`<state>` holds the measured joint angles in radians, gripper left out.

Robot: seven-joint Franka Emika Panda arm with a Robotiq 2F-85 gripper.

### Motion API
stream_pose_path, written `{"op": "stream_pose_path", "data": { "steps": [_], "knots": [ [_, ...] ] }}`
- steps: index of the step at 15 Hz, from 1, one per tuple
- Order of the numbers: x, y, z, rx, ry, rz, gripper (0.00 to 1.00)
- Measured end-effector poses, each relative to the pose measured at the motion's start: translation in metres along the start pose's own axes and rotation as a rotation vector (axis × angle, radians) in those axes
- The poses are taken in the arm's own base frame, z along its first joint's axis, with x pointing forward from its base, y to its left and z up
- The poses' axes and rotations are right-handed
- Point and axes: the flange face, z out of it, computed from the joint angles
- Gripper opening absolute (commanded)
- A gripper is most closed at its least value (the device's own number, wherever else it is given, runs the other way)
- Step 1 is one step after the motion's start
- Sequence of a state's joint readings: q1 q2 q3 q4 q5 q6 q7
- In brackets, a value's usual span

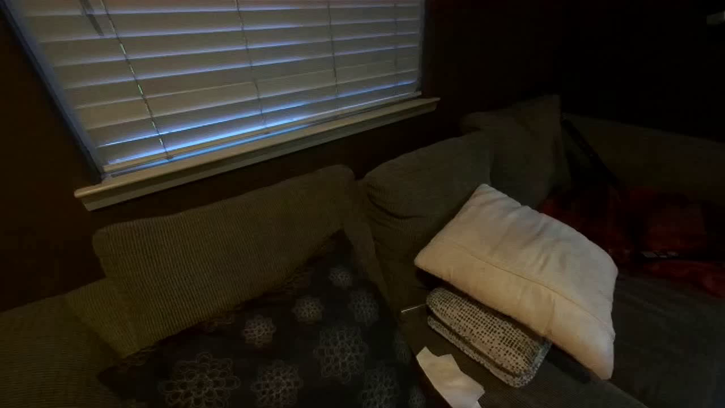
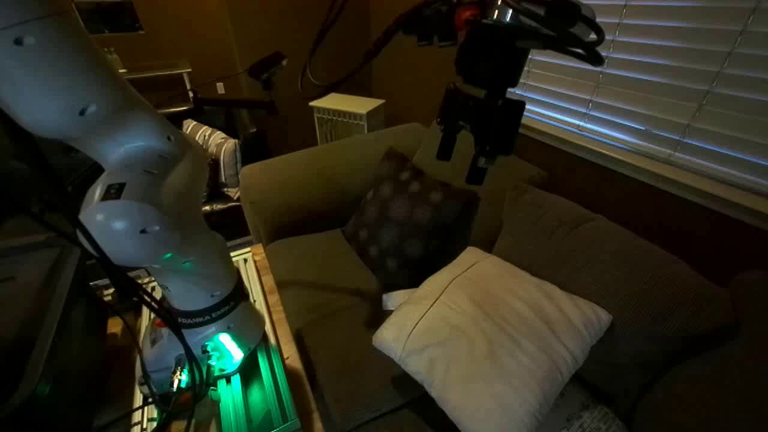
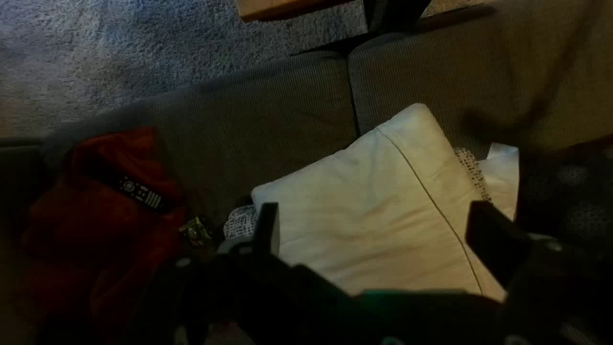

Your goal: Make the white pillow sit straight

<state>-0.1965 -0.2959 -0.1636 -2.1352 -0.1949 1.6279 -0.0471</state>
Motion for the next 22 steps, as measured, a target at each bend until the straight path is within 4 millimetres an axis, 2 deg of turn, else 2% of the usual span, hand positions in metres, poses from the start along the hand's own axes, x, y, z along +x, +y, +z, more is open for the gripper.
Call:
{"op": "stream_pose_path", "data": {
  "steps": [6, 8, 10, 16, 19, 22],
  "knots": [
    [0.0, -0.001, 0.001, 0.002, -0.001, -0.001, 1.0],
    [-0.001, -0.008, 0.009, 0.015, -0.034, -0.012, 1.0],
    [-0.001, -0.027, 0.028, 0.062, -0.1, 0.003, 1.0],
    [-0.001, -0.112, 0.094, 0.138, -0.275, 0.088, 1.0],
    [-0.002, -0.138, 0.13, 0.11, -0.309, 0.169, 1.0],
    [-0.001, -0.159, 0.163, 0.088, -0.25, 0.254, 1.0]
  ]
}}
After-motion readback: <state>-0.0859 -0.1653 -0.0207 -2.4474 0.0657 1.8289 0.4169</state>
